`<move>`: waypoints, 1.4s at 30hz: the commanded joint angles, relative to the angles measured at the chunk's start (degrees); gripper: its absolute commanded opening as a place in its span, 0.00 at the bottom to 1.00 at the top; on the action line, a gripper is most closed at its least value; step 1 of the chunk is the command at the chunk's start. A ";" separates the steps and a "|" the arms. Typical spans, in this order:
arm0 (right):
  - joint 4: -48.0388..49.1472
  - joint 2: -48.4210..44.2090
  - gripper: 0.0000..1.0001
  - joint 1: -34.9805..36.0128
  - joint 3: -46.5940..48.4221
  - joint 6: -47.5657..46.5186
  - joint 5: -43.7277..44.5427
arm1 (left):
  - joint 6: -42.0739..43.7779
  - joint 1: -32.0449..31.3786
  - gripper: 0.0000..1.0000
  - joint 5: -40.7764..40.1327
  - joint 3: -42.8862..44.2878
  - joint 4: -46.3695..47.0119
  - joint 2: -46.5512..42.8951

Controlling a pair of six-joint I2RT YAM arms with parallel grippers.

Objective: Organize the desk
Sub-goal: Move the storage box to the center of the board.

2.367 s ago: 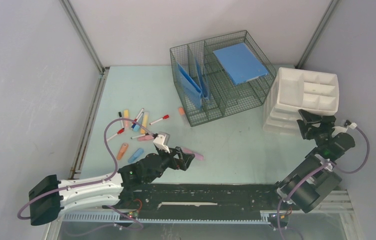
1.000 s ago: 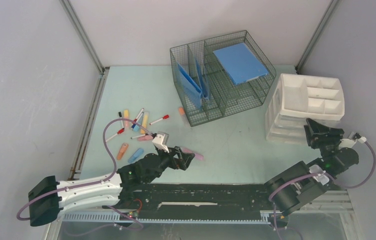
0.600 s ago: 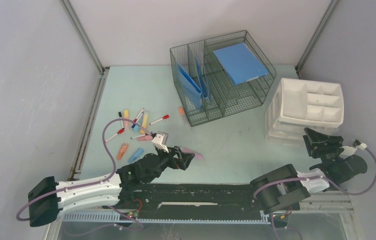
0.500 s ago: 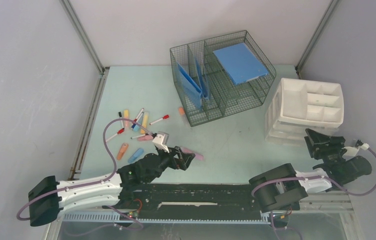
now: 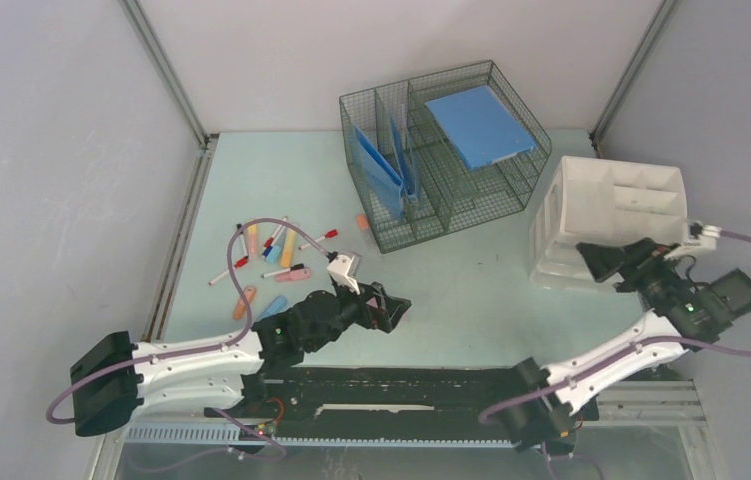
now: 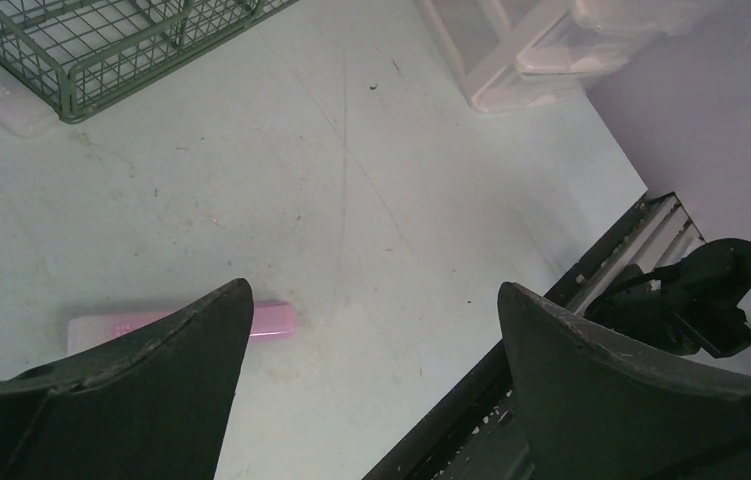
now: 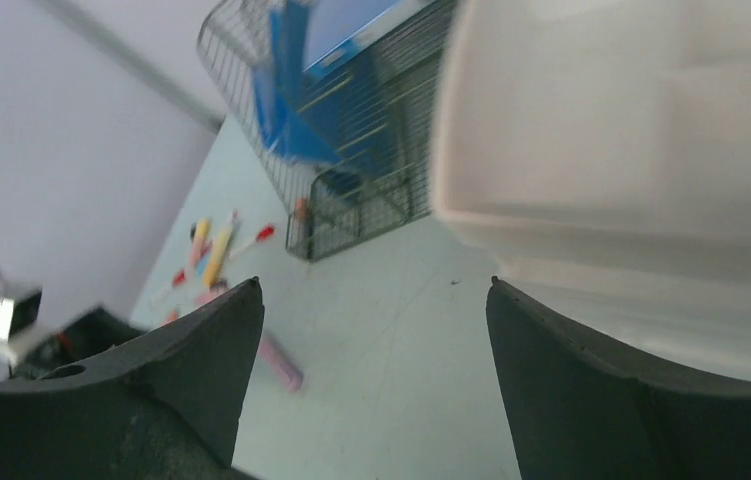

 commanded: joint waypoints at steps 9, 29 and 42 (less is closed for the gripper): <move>9.56 -4.28 0.88 53.98 14.08 5.34 54.52 | 1.15 0.24 1.00 1.06 -1.98 1.71 -3.25; 8.34 14.18 0.78 61.19 22.30 3.20 72.02 | -1.40 0.20 1.00 -2.06 -11.06 0.23 -15.92; 3.20 19.82 0.76 70.99 26.30 7.78 61.23 | -1.89 0.24 1.00 -2.34 -11.68 0.23 -17.08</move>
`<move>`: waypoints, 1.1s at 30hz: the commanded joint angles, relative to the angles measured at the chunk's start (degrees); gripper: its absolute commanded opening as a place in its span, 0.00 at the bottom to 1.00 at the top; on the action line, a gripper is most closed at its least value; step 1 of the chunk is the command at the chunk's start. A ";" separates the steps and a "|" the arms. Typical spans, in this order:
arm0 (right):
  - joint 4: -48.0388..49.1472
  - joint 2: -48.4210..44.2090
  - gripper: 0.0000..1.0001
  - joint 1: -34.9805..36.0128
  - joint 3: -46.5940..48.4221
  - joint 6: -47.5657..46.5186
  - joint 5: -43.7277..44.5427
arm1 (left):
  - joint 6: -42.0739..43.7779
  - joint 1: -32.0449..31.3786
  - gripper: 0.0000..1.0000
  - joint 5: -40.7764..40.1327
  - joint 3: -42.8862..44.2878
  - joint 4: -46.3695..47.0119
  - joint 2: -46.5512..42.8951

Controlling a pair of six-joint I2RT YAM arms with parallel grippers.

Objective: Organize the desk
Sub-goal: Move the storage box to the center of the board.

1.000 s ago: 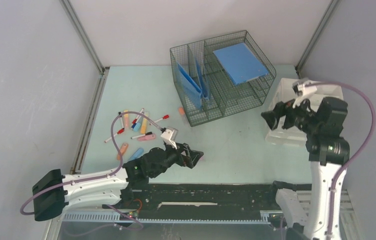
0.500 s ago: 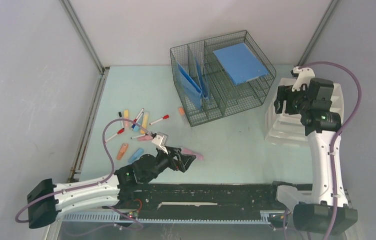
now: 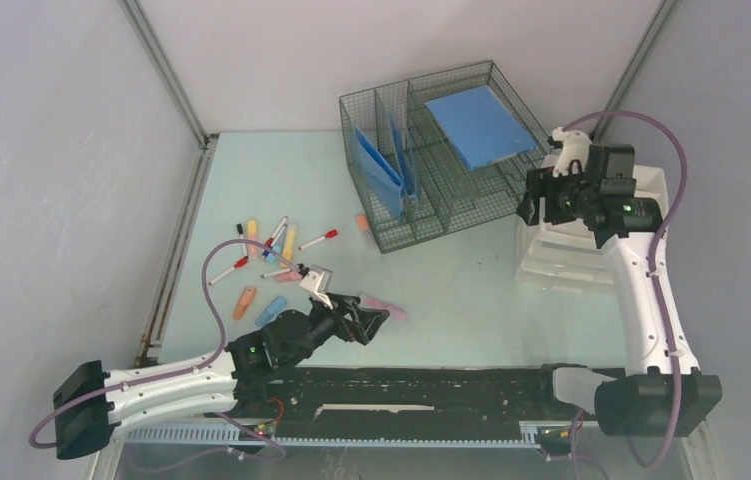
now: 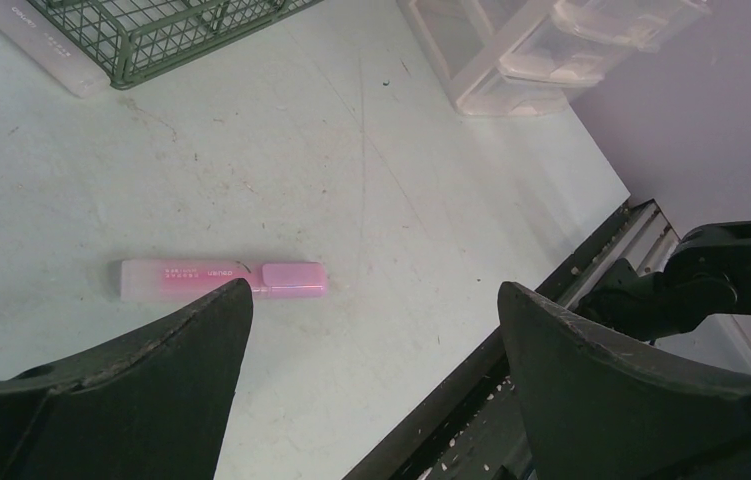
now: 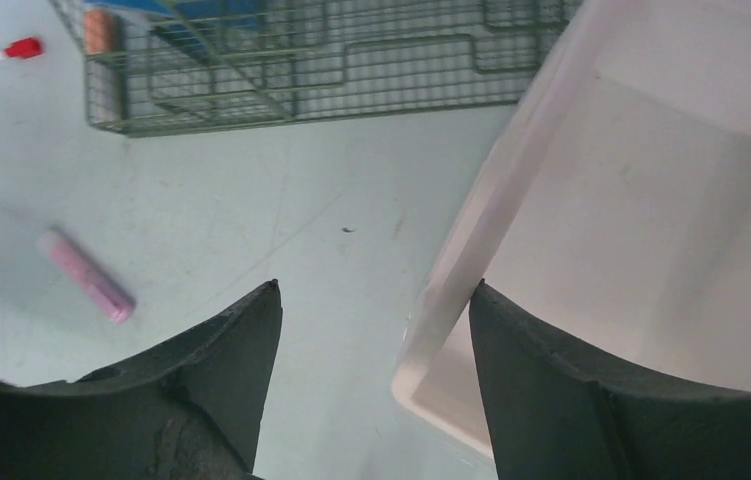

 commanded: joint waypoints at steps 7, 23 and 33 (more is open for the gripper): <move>-0.69 5.82 0.78 11.84 6.45 5.12 -10.92 | -1.14 0.24 1.00 -1.37 -0.26 1.04 -0.30; -7.66 -0.98 0.85 18.42 9.42 -4.34 -20.01 | -2.15 0.24 1.00 1.83 1.42 6.09 3.75; -8.64 -17.40 0.86 -1.19 0.82 -11.44 -22.71 | -8.80 -0.63 0.99 11.99 6.05 25.56 17.98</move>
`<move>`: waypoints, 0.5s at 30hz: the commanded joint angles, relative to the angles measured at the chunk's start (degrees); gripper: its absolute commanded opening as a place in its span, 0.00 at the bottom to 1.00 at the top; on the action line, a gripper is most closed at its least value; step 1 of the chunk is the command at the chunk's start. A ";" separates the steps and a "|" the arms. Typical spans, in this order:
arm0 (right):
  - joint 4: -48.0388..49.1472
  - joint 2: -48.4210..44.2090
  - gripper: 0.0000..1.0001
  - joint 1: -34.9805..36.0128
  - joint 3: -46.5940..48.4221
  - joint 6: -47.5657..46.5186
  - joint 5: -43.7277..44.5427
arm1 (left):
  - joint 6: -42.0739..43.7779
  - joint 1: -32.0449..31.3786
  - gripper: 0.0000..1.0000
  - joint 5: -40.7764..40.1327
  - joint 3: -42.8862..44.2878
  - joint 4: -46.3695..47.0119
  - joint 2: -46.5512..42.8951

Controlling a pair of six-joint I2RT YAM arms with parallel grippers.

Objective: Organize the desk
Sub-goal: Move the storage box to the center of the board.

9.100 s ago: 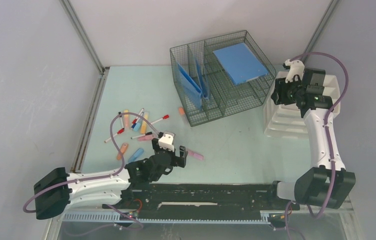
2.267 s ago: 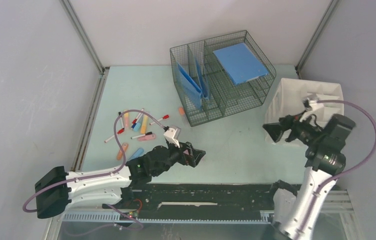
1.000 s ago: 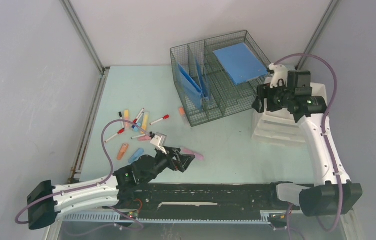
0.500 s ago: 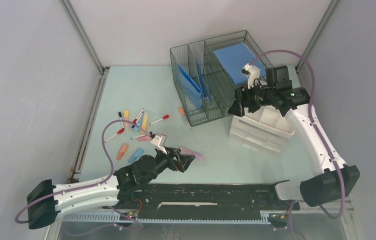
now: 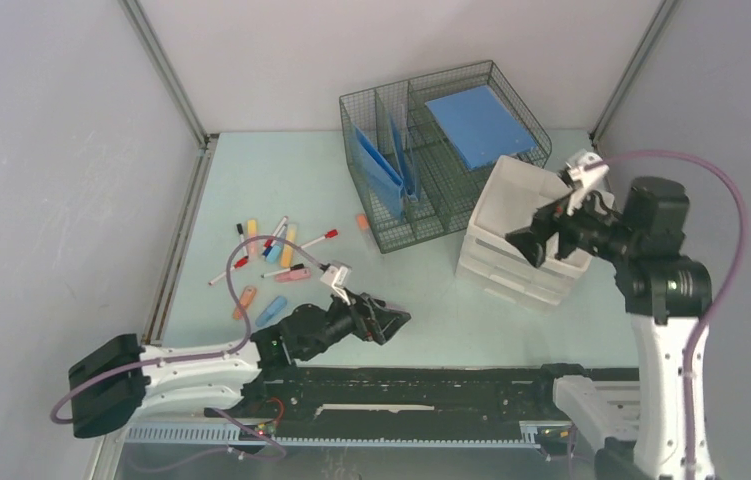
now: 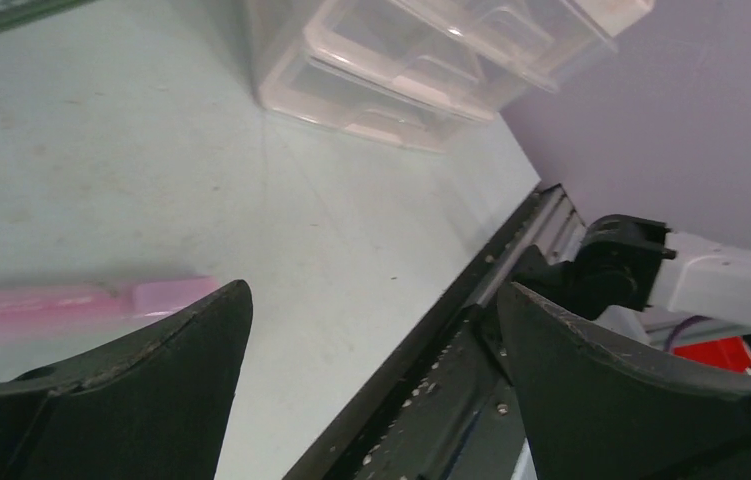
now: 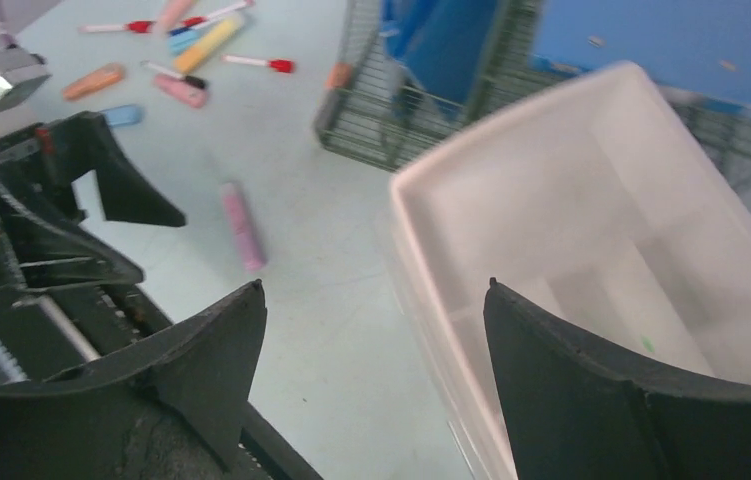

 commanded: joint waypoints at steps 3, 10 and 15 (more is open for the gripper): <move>-0.42 -4.98 0.84 -12.67 -8.15 -6.01 -0.42 | -4.07 -1.80 0.98 6.43 9.13 15.91 12.01; 0.65 -2.73 0.70 -17.39 -14.41 -10.85 -2.47 | -12.58 -3.22 0.98 4.00 18.03 28.34 28.35; 6.41 -4.61 0.69 -19.04 -19.79 -8.02 -6.53 | -19.86 -4.72 0.97 -0.96 26.27 31.23 39.08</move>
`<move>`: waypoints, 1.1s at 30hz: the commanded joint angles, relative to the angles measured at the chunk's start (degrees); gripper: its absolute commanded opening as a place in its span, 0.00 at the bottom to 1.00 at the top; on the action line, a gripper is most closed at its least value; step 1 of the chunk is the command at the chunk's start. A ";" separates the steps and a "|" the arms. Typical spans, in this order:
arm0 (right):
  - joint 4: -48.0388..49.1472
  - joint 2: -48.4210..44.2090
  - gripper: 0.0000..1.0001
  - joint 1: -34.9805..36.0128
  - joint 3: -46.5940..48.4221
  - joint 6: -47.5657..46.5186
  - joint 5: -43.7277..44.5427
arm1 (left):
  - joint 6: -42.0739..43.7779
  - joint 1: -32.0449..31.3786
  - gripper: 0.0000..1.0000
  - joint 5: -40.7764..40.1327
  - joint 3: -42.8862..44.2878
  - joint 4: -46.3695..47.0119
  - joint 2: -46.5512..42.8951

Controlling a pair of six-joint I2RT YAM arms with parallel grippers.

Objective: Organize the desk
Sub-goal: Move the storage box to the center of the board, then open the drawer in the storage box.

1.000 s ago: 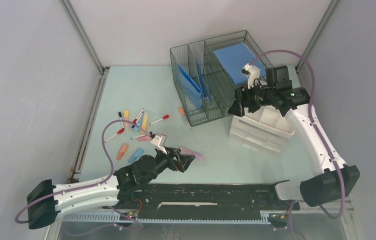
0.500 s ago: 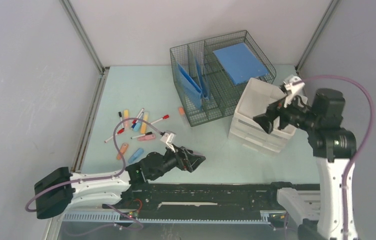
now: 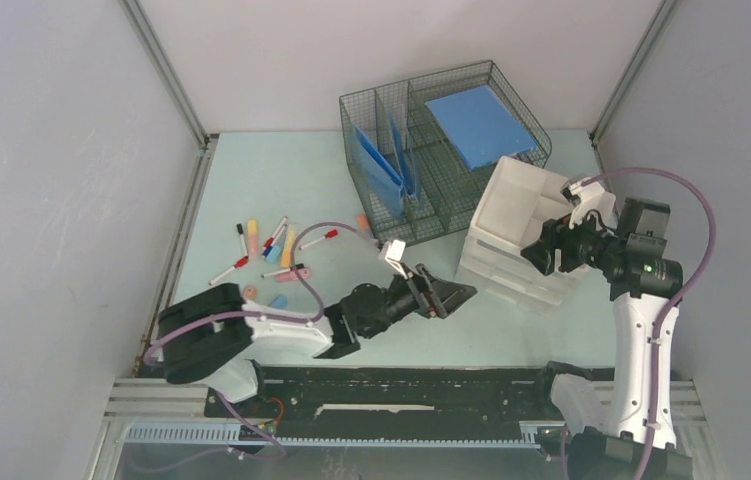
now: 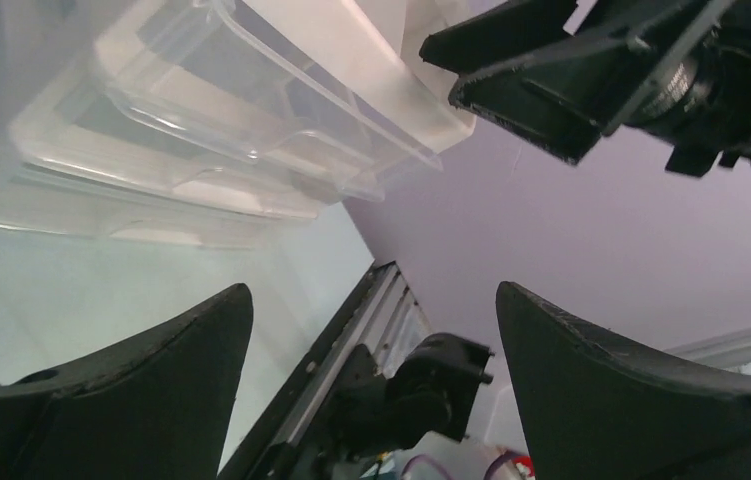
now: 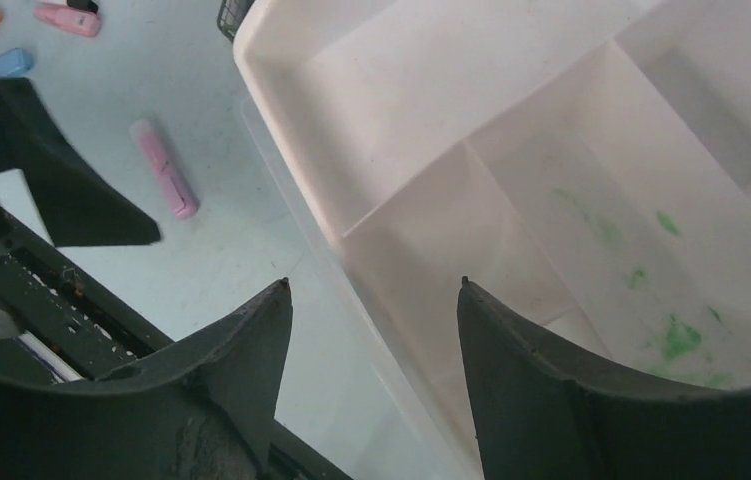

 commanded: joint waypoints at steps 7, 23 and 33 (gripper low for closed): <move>7.03 -4.59 0.69 2.31 -4.66 1.09 1.69 | -12.61 -4.11 0.97 -11.67 16.57 4.78 15.70; 12.93 -11.35 0.64 3.50 -6.25 5.98 9.87 | -21.46 -4.70 0.91 -20.38 27.02 4.70 27.19; 14.12 -13.27 0.56 3.00 -6.91 6.50 12.94 | -23.47 -4.65 0.75 -22.24 31.58 3.19 31.10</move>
